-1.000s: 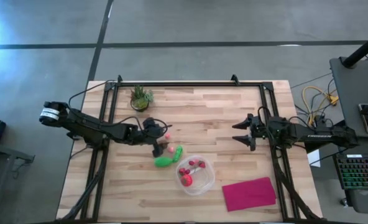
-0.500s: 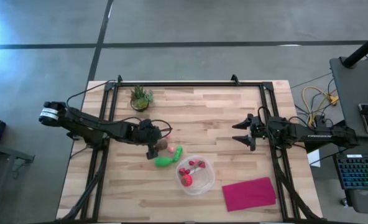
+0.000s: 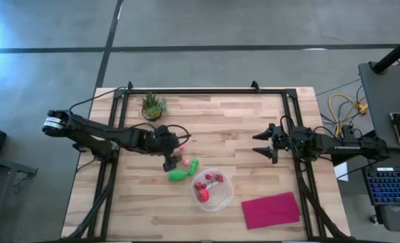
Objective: Pick and placing Produce into tupperware
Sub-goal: Put the brown kiwi into the transparent bin
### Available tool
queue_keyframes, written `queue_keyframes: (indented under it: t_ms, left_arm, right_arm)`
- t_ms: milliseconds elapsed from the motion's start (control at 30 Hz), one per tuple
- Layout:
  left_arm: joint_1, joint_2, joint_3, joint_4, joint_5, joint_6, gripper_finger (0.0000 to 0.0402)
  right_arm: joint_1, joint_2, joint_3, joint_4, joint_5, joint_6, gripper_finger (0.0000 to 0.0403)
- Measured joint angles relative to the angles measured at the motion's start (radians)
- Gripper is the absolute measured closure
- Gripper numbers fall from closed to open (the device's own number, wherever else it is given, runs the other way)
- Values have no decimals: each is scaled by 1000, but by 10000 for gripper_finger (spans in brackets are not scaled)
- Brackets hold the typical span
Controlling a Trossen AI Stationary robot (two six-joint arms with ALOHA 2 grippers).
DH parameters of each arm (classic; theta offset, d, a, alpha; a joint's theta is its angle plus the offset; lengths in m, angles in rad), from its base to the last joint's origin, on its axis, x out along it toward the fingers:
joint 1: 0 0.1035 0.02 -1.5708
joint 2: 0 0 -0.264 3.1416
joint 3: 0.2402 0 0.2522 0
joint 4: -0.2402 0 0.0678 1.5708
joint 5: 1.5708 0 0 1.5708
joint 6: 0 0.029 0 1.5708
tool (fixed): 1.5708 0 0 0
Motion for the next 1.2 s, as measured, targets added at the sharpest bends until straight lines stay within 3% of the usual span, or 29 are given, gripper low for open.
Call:
queue_keyframes:
  t_ms: [67,267,467,700,800,1200]
  left_arm:
    - [-4,0,-12,-8,1,2,81]
    - [-3,9,-15,-148,63,-222,81]
    - [-2,17,-15,-157,50,-138,81]
    - [-3,17,-18,-154,55,-139,81]
    - [-1,31,-30,-124,137,-134,81]
    - [-4,221,-13,-103,153,-102,81]
  right_arm:
    - [0,0,0,0,0,0,88]
    - [0,0,0,0,0,0,87]
    - [0,0,0,0,0,0,92]
    - [0,1,0,0,0,0,90]
    - [0,1,0,0,0,0,93]
    - [0,7,0,-1,0,0,91]
